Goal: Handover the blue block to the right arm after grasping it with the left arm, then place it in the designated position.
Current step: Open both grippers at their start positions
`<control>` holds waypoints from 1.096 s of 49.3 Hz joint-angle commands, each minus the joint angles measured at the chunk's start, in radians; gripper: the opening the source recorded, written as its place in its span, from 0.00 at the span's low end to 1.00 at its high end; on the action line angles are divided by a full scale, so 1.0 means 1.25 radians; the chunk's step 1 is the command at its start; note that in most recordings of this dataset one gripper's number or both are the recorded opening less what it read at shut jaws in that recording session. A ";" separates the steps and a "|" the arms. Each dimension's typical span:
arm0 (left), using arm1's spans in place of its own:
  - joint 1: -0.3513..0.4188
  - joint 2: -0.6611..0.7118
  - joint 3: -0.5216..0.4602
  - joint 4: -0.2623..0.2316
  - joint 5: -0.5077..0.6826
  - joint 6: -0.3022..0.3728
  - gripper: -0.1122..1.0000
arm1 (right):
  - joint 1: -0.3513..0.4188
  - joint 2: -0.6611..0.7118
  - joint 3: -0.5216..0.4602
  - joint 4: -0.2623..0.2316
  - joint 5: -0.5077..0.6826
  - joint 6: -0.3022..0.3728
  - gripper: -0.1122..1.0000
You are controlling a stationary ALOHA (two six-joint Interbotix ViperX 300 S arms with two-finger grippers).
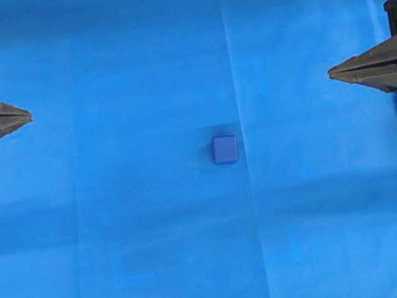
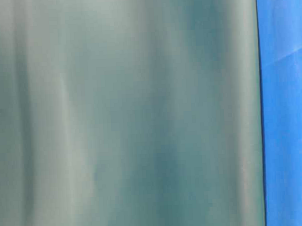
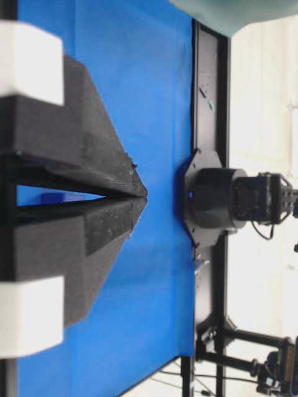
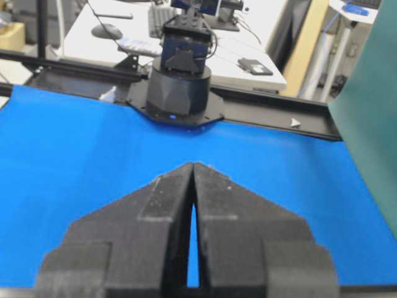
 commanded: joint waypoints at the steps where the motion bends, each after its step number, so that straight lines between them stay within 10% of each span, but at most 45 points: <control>1: -0.006 0.007 -0.012 0.001 0.007 -0.005 0.10 | -0.006 0.010 -0.015 0.001 -0.005 0.000 0.11; 33: -0.007 0.005 -0.015 0.001 0.020 -0.005 0.11 | -0.007 0.018 -0.036 0.000 0.031 0.002 0.10; 48: -0.020 0.001 -0.015 0.001 0.013 0.000 0.82 | -0.007 0.022 -0.037 0.007 0.032 0.025 0.77; 54: -0.022 0.000 -0.015 0.002 0.012 -0.005 0.93 | -0.007 0.023 -0.037 0.007 0.036 0.026 0.97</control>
